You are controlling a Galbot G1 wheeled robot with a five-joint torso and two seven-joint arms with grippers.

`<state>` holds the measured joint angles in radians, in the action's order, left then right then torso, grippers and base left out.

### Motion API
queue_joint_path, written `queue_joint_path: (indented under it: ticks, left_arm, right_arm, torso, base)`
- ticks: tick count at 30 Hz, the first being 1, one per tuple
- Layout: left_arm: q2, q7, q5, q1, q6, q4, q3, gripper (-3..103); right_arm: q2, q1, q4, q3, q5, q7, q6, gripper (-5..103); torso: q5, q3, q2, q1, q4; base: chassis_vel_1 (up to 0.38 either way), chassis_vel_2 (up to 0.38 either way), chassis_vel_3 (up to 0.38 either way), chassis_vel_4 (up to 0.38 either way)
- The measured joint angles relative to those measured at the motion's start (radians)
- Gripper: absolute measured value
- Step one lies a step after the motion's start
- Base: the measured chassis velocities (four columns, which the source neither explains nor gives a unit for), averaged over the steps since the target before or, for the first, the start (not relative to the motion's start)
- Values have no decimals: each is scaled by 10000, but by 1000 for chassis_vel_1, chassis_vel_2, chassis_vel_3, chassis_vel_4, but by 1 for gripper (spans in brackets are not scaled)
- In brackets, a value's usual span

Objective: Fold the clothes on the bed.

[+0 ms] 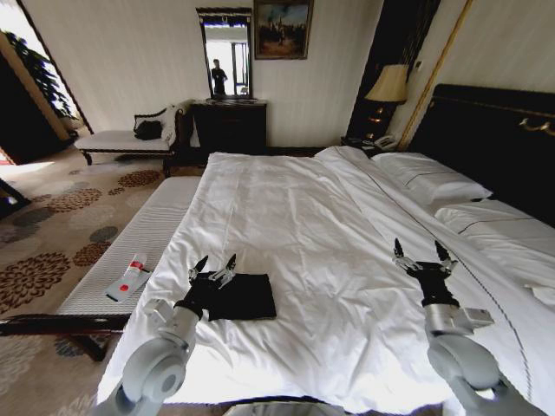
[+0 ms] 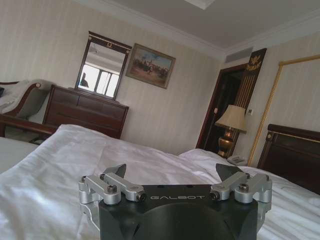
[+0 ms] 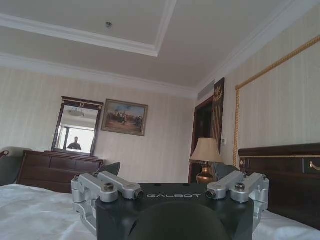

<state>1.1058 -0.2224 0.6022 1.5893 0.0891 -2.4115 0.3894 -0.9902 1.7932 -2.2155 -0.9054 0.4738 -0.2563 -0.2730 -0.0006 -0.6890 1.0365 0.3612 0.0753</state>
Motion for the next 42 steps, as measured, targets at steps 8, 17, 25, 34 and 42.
queue_joint_path:
  ticks: [8,17,25,34,42]
  left_arm:
    - [-154,143,-162,690,-502,327,1424,100]
    - [-29,251,620,1389,-909,527,2205,100]
    - [-32,250,657,1372,-910,532,2201,100]
    - [-39,244,672,1348,-895,536,2186,100]
    - [-44,238,678,1341,-884,537,2180,100]
  right_arm:
    - [163,761,-682,-153,-327,23,121,100]
    - [-26,1029,-949,-130,-431,-209,380,100]
    - [-28,996,-935,-82,-417,-215,383,100]
    - [-25,969,-905,-57,-394,-215,383,100]
    - [-23,962,-896,-49,-384,-218,383,100]
  torso:
    - [1,-3,-2,4,2]
    - [0,-2,-2,3,3]
    - [0,-3,-3,4,3]
    - [1,-3,-4,5,3]
    - [1,-3,-3,4,2]
  base:
    - [0,0,0,0]
    - [0,0,0,0]
    - [0,0,0,0]
    - [0,0,0,0]
    - [0,0,0,0]
